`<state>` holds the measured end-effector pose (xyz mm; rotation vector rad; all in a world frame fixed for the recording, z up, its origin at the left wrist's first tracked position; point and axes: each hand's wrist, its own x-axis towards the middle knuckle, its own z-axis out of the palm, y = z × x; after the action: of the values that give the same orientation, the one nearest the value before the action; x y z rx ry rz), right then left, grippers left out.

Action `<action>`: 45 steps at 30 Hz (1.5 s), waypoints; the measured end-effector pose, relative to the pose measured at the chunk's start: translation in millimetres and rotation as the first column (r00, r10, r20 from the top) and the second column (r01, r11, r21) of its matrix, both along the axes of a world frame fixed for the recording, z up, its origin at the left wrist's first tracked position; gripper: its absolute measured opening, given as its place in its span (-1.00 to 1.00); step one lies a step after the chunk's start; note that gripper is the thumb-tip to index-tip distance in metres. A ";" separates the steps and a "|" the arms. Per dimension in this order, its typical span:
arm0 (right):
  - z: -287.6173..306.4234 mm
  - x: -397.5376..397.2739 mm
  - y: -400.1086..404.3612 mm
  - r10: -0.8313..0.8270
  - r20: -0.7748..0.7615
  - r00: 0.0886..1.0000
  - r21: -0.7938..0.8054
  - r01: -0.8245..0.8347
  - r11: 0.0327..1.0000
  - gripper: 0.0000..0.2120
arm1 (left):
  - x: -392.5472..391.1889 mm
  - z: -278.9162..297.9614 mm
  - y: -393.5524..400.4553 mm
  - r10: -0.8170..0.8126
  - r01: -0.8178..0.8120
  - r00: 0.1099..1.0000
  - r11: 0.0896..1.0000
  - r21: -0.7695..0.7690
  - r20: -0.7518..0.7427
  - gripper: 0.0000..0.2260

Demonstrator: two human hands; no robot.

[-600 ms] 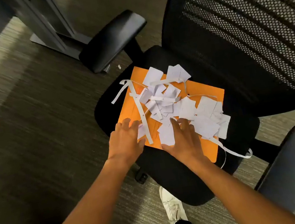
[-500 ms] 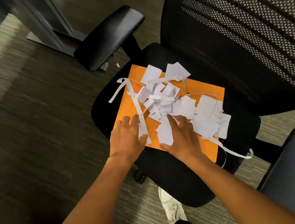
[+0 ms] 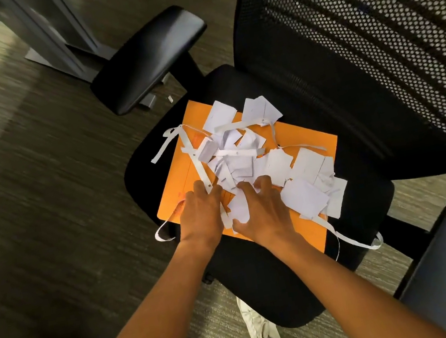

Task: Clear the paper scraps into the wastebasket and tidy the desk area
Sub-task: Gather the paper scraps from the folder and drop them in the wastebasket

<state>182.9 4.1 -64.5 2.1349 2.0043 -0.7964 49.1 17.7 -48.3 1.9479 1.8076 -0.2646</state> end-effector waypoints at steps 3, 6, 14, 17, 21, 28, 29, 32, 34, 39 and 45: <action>-0.9 1.4 -3.4 -0.017 -0.016 1.000 0.002 0.018 1.000 -0.20 | -2.0 -0.5 0.7 0.036 -0.036 0.998 0.999 -0.007 0.060 -0.60; -1.9 2.3 -10.8 0.002 0.000 1.000 -0.005 -0.002 1.000 -0.19 | -4.7 2.2 0.3 0.049 -0.049 0.993 0.999 0.001 0.108 -0.64; -1.2 -0.6 -23.8 -0.026 -0.090 0.996 0.005 0.026 1.000 -0.44 | -12.2 6.8 0.6 0.088 -0.097 0.976 0.995 0.036 0.199 -0.58; -2.8 1.6 -29.9 -0.033 -0.115 0.993 -0.013 0.031 0.999 -0.62 | -15.7 11.1 0.1 0.107 -0.115 0.965 0.993 0.018 0.239 -0.63; 0.4 9.2 -37.8 -0.062 -0.166 0.984 0.000 0.063 0.998 -0.78 | -20.9 14.7 -2.8 0.126 -0.131 0.957 0.991 0.001 0.262 -0.71; 16.4 42.8 -38.8 -0.208 -0.289 0.934 0.067 0.237 0.969 -0.77 | -25.2 29.0 -18.3 0.088 -0.138 0.920 0.985 0.106 0.382 -0.92; 18.5 49.3 -38.6 -0.261 -0.269 0.927 0.077 0.291 0.954 -0.76 | -25.4 29.5 -20.0 0.106 -0.159 0.919 0.981 0.111 0.379 -0.89; 22.3 66.2 -36.1 -0.391 -0.249 0.886 0.127 0.430 0.894 -0.70 | -26.2 30.8 -19.4 0.158 -0.214 0.905 0.972 0.101 0.394 -0.79; 23.3 74.0 -31.0 -0.373 -0.246 0.895 0.206 0.424 0.882 -0.75 | -25.6 33.4 -16.6 0.128 -0.192 0.918 0.972 0.139 0.376 -0.72; 23.9 87.5 -10.6 -0.365 -0.214 0.906 0.186 0.405 0.895 -0.71 | -20.9 40.1 -2.5 0.126 -0.179 0.943 0.972 0.150 0.307 -0.66; 6.9 94.2 -9.8 -0.365 -0.053 0.930 0.124 0.368 0.921 -0.40 | -3.8 49.9 29.5 -0.001 -0.021 0.994 0.982 0.188 0.112 -0.76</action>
<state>277.1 -5.7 -57.6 2.6387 1.7335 -0.7584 45.3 47.2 1.6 2.0359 1.8253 0.0211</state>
